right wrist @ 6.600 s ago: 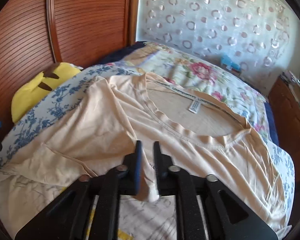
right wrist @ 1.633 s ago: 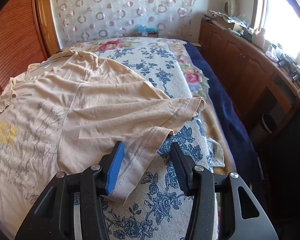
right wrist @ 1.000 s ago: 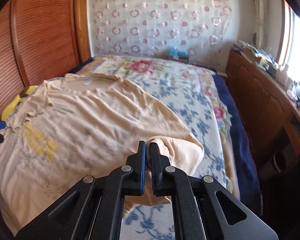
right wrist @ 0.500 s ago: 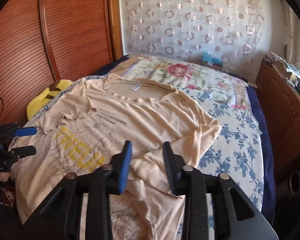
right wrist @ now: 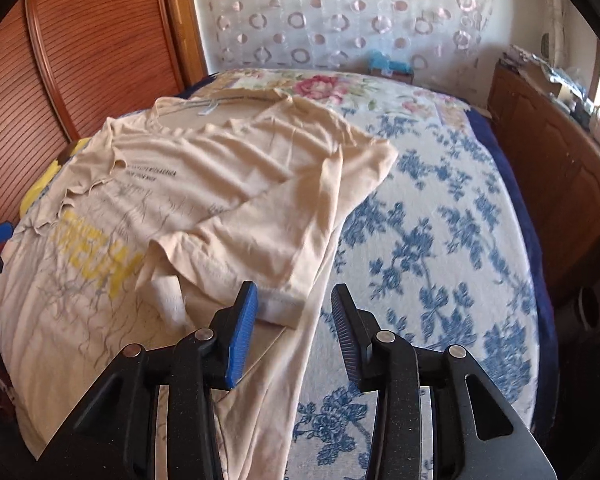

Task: Fold small clothes
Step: 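Fold the held side over the shirt body and open the right gripper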

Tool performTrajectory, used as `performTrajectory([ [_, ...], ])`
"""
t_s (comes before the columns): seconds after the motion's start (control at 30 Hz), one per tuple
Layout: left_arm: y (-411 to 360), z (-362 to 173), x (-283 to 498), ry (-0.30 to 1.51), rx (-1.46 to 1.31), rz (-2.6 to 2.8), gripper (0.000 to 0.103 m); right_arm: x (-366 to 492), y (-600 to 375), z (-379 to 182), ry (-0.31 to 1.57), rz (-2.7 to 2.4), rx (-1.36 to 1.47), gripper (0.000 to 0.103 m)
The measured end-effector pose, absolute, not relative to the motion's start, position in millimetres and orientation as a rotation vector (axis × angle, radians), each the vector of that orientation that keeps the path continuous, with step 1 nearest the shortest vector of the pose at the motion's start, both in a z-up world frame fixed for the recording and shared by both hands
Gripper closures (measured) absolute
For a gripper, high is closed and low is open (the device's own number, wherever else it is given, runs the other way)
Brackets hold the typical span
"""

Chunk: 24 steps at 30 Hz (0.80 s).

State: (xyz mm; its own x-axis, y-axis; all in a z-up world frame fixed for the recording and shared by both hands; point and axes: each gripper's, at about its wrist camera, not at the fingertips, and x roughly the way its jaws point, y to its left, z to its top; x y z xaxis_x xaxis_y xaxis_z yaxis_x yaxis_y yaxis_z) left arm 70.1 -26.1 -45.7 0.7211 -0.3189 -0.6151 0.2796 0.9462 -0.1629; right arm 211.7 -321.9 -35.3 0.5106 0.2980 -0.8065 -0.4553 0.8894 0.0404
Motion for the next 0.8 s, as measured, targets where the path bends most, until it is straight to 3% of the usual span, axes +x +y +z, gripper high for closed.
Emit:
performTrajectory([
  [0.13, -26, -46, 70, 0.693, -0.06, -0.329, 0.045, 208, -312, -39, 0.931, 0.487, -0.234, 0.091],
  [0.23, -27, -47, 69, 0.694, -0.061, -0.33, 0.045, 208, -305, -29, 0.89, 0.501, -0.261, 0.099],
  [0.8, -18, -53, 68, 0.697, -0.083, -0.315, 0.045, 244, -203, 4, 0.794, 0.637, -0.323, 0.101],
])
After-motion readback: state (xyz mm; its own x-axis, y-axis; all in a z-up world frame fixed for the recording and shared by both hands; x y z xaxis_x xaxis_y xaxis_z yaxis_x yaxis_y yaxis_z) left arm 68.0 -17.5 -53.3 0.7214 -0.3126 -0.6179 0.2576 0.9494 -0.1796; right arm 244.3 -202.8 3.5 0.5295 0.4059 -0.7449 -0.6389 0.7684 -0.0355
